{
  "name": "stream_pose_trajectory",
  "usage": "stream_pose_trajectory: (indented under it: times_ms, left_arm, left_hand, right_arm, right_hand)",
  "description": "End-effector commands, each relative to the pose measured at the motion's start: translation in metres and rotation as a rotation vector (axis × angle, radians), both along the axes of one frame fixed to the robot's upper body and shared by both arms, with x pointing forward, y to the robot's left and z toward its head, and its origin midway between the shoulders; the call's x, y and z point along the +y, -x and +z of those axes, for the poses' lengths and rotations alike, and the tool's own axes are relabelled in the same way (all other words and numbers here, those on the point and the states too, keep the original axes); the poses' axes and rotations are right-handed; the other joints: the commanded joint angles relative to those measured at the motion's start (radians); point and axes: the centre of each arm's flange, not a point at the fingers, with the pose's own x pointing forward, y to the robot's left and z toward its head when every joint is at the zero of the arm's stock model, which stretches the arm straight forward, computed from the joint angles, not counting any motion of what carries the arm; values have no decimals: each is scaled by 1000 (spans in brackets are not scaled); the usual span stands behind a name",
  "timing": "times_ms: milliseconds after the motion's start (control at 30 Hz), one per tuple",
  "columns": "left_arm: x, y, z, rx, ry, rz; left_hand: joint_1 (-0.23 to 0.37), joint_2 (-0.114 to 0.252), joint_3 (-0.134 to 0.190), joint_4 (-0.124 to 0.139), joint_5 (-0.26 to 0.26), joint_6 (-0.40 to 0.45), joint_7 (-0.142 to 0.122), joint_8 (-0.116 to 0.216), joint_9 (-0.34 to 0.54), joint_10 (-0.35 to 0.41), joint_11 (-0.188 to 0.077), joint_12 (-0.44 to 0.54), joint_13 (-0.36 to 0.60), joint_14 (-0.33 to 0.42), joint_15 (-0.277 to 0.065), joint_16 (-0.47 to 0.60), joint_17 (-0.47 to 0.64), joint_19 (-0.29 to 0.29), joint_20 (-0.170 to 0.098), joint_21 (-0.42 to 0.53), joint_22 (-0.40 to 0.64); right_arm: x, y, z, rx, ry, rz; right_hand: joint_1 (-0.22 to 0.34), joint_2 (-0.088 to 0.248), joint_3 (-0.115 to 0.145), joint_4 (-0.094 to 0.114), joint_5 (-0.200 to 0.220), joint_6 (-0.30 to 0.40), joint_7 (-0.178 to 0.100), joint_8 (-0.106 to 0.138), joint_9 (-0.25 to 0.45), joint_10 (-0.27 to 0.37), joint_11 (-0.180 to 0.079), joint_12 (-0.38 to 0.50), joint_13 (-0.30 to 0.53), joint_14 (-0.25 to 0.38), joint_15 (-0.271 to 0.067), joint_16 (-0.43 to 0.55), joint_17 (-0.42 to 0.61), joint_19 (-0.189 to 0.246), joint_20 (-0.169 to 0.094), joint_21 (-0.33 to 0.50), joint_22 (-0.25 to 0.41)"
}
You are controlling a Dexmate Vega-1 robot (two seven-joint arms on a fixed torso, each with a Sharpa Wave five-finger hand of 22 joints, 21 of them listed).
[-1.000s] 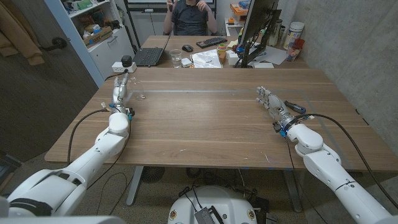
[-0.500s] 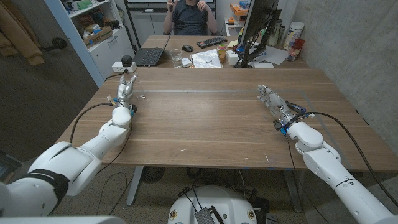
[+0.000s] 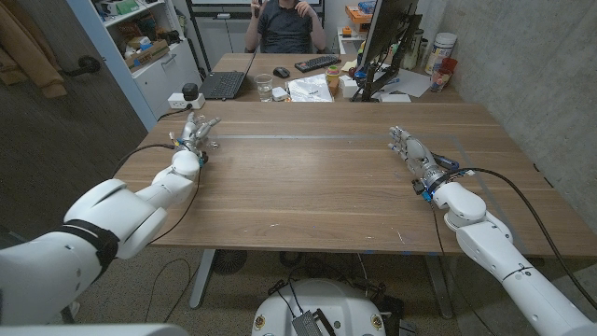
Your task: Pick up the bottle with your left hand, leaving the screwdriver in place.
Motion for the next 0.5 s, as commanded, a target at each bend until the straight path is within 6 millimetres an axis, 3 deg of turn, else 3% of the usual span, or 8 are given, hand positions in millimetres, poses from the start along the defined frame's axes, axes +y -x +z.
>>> stream_pose_trajectory:
  times_ms: [33,100,133,233,333,500]
  left_arm:
    - [-8,-2,10,-9,-46,89]
    - [-9,1,11,-40,-55,132]
    - [-9,1,12,-45,-42,130]
    - [-11,3,14,-64,-60,156]
    - [-12,2,16,-59,-70,150]
    - [-14,5,17,-89,-87,161]
  left_hand:
    - [191,90,28,-3,-64,105,22,14,4,121,-20,28,7,163,-78,32,8,148,-70,48,12]
    - [272,136,49,-4,-94,199,32,33,6,188,-35,41,9,253,-120,50,12,212,-99,79,18]
    - [304,150,59,-2,-114,255,41,43,7,237,-51,53,10,300,-139,55,12,245,-129,100,22]
    - [351,183,82,8,-153,451,38,84,11,399,-85,93,12,470,-198,83,13,321,-166,165,33]
    - [368,193,104,10,-163,570,40,104,14,496,-118,115,13,580,-230,92,9,376,-198,221,40]
    - [371,201,131,23,-170,715,40,123,18,628,-129,146,19,747,-253,110,11,419,-228,291,46]
  right_arm:
    - [-4,-2,2,-5,-1,-9]
    - [-4,-2,2,-4,-4,-9]
    - [-4,-3,2,-3,-2,-9]
    - [-3,-3,2,-4,-1,-7]
    - [-2,-4,3,-7,3,-8]
    - [-2,-3,4,-14,6,-7]
  right_hand:
    - [-7,41,-2,2,10,8,4,6,4,3,1,6,1,3,3,3,5,2,2,4,3]
    - [-7,40,-2,3,10,9,4,6,4,3,1,6,1,2,3,2,5,2,2,4,3]
    - [-7,40,-3,3,10,9,3,6,4,2,1,6,1,3,2,2,5,2,1,4,3]
    - [-7,41,-3,3,10,9,3,6,4,3,2,6,1,3,2,3,5,1,1,4,3]
    - [-7,41,-3,3,11,9,3,6,4,3,1,6,1,3,2,2,5,0,0,4,3]
    - [-8,41,-4,3,11,10,4,6,4,2,1,5,1,3,2,2,5,-2,-3,3,3]
